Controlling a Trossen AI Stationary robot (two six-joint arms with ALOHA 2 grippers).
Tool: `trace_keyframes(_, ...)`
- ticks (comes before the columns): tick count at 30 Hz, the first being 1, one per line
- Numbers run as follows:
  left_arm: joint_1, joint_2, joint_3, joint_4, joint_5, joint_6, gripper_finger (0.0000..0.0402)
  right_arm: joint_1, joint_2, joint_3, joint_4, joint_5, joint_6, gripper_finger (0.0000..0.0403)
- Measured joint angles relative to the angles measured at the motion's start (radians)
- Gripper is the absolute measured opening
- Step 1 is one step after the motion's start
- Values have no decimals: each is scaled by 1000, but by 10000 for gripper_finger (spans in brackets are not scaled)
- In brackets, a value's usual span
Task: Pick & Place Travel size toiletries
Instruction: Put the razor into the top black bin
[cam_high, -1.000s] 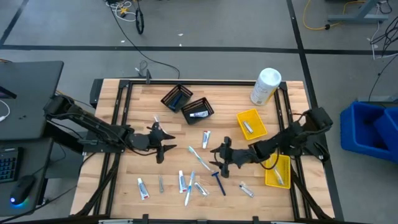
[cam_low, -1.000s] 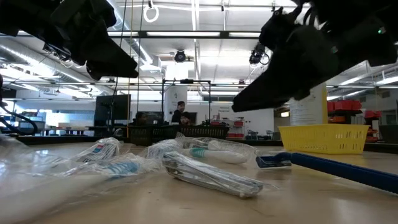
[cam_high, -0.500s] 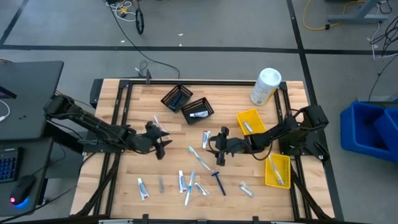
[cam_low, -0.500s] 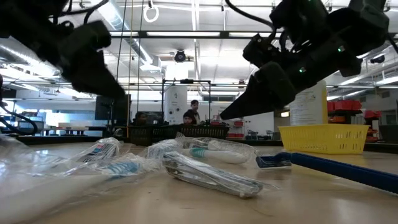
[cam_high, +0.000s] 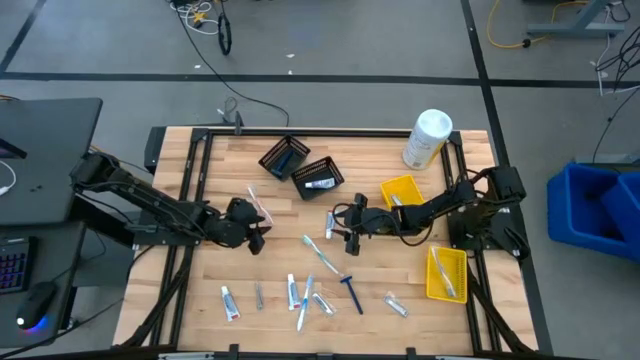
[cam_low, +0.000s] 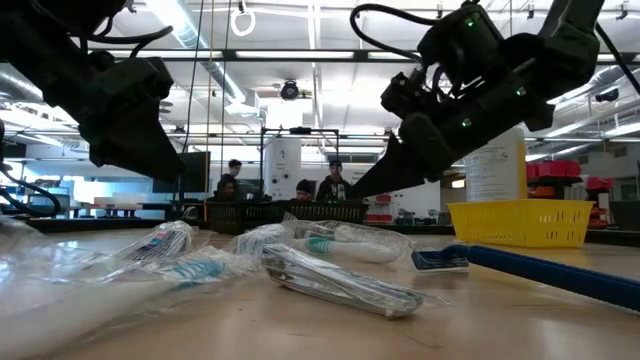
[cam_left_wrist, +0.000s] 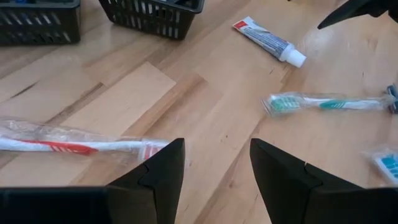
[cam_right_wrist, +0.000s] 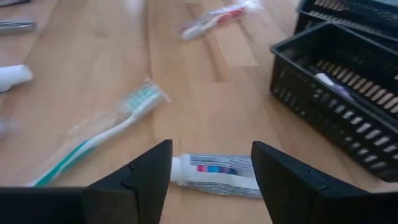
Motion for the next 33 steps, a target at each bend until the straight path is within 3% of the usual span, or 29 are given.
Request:
trace_keyframes(7,0,0,0,1,-30,87,193,36,0,8,-2,-7,31,223)
trace_keyframes(12,0,0,0,2,-44,95,193,154,-2,59,-89,-5,129,209)
trace_keyframes(17,0,0,0,3,-54,87,193,297,-16,209,-425,96,294,201)
trace_keyframes(23,0,0,0,4,-50,83,193,446,-20,412,-850,94,634,206)
trace_keyframes(28,0,0,0,2,-49,92,188,546,-6,421,-839,135,857,208)
trace_keyframes(33,0,0,0,3,-52,128,177,605,65,419,-839,256,902,201)
